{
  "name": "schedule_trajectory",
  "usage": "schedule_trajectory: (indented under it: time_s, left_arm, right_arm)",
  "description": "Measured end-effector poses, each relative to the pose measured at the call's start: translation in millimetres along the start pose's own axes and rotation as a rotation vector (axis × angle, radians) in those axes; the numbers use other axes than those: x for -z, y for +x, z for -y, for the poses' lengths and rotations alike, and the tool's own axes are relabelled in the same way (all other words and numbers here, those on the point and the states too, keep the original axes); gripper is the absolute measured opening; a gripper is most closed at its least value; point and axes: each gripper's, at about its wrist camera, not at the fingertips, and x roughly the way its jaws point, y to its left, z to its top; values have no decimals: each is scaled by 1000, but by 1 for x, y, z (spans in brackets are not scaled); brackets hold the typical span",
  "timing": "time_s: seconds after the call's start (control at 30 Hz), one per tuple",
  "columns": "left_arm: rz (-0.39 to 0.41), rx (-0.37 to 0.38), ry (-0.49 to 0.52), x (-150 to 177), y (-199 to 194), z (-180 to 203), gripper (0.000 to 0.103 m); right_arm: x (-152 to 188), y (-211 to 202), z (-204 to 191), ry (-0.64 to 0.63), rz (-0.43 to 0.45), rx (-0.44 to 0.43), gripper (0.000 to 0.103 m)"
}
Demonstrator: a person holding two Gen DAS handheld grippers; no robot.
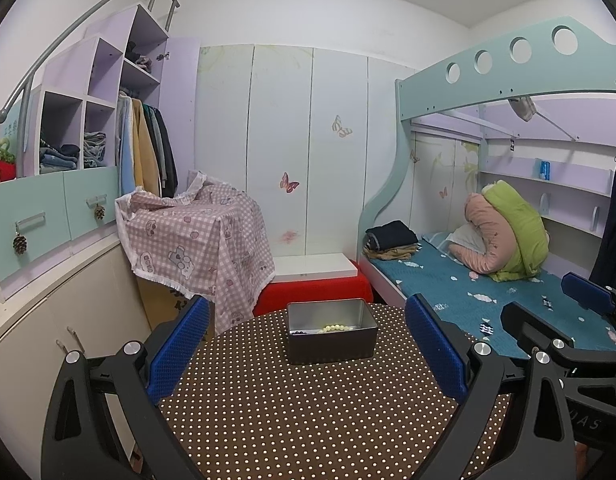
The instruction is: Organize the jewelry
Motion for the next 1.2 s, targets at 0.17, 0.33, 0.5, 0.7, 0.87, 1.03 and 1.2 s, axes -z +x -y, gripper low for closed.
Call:
schedule_trajectory:
  time_s: [0.17,0.33,0.5,0.7,0.87,1.03,1.2]
  left_arm:
    - [0,1,1,0,0,1,95]
    - [-3,1,8,1,3,1,95]
    - [-2,1,8,1,3,2,95]
    - [-3,1,10,1,3,2,95]
    - [-3,1,12,1,2,3,95]
    - [-2,0,13,1,2,3,95]
    - [0,-1,15,-1,1,4,95]
  right_arm:
    - [1,0,0,0,-1,1,87]
    - [5,3,1,5,-5,1,87]
    - [4,4,3,4,-4,1,87]
    - [4,4,3,3,-4,1,87]
    - [4,4,4,2,-3,1,87]
    - [4,4,4,3,-4,1,87]
    - [4,4,5,3,-5,0,87]
